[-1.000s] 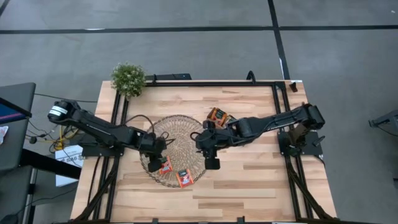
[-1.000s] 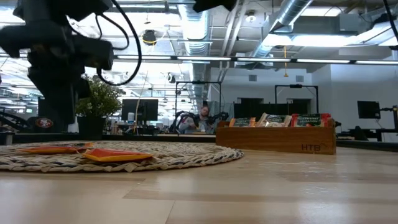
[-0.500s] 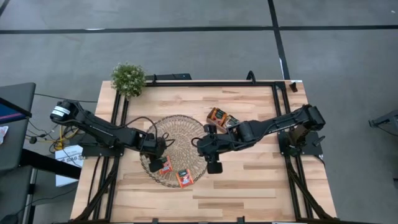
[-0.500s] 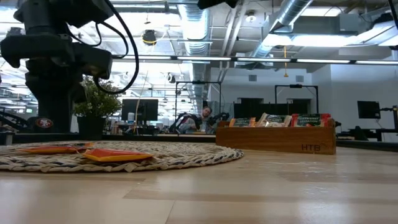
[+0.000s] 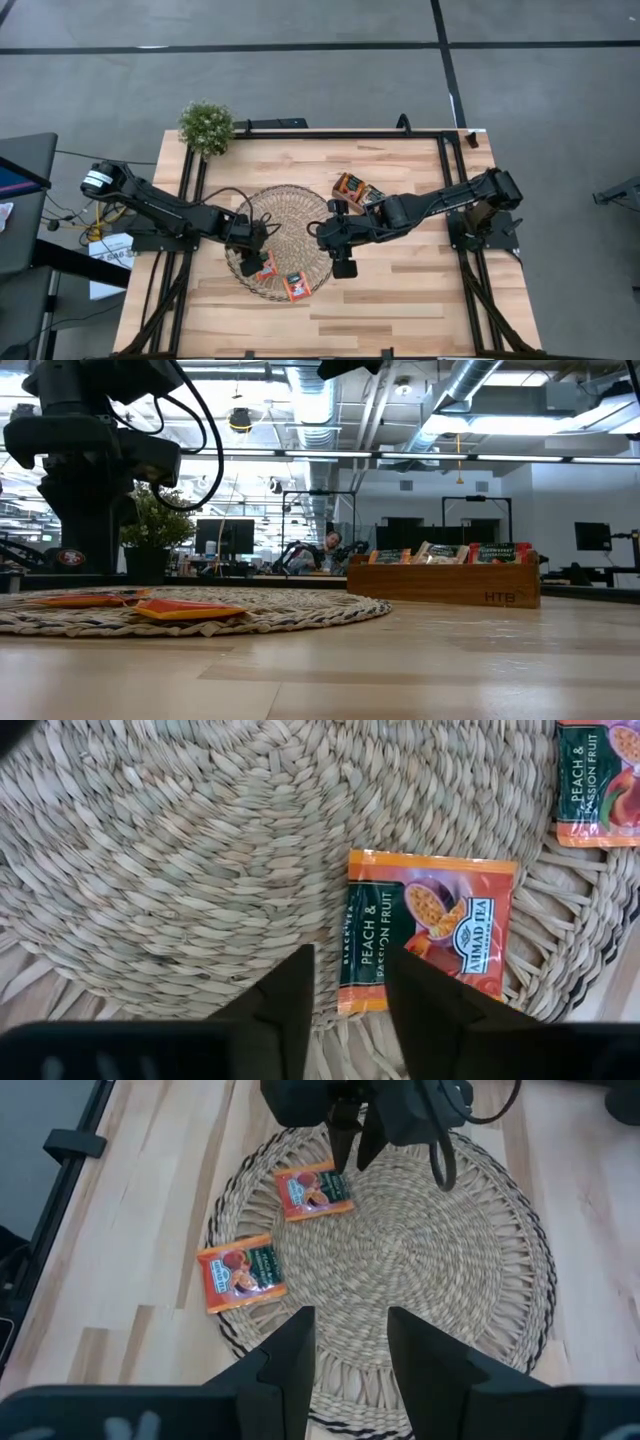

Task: Pick & Place Tea
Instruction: Put the orange tea bag into the left section of the wooden organizer

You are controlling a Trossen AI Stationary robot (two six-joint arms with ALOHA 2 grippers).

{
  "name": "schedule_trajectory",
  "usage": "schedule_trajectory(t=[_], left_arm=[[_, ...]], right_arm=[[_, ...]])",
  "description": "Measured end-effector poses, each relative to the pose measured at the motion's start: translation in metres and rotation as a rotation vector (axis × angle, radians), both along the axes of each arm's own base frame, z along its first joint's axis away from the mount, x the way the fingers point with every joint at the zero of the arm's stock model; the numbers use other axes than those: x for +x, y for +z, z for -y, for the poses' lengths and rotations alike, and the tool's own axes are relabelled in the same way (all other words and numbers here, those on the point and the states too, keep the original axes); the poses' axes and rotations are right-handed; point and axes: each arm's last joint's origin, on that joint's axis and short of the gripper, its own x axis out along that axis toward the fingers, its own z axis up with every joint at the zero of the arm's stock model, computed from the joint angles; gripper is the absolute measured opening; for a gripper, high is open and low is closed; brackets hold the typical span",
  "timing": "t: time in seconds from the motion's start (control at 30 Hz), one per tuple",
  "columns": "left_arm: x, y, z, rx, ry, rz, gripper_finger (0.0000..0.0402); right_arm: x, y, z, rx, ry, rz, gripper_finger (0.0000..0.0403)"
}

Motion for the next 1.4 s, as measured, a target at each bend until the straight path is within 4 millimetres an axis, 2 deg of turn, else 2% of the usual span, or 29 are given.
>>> schedule_trajectory(t=[0.2, 0.77, 0.9, 1.13, 1.33, 1.4], left_arm=[[0.003, -0.003, 0.001, 0.003, 0.002, 0.005, 0.0149], [0.015, -0.030, 0.003, 0.053, 0.018, -0.076, 0.0148], [0.014, -0.031, 0.003, 0.053, 0.026, -0.083, 0.0114], [0.013, -0.030, 0.002, 0.046, 0.029, -0.078, 0.0010], [0.002, -0.015, 0.000, 0.056, 0.030, -0.084, 0.0000], [0.001, -0.001, -0.001, 0.075, 0.035, -0.066, 0.0000]], right_arm=[[0.000, 0.000, 0.000, 0.000, 0.001, 0.001, 0.0118], [0.002, 0.000, 0.006, -0.006, -0.013, 0.003, 0.0118], [0.002, 0.000, 0.006, -0.013, -0.007, 0.003, 0.0118], [0.002, 0.000, 0.006, -0.013, -0.006, 0.003, 0.0118], [0.002, 0.000, 0.006, -0.011, -0.005, 0.008, 0.0118], [0.003, 0.001, 0.006, -0.008, -0.003, 0.014, 0.0118]])
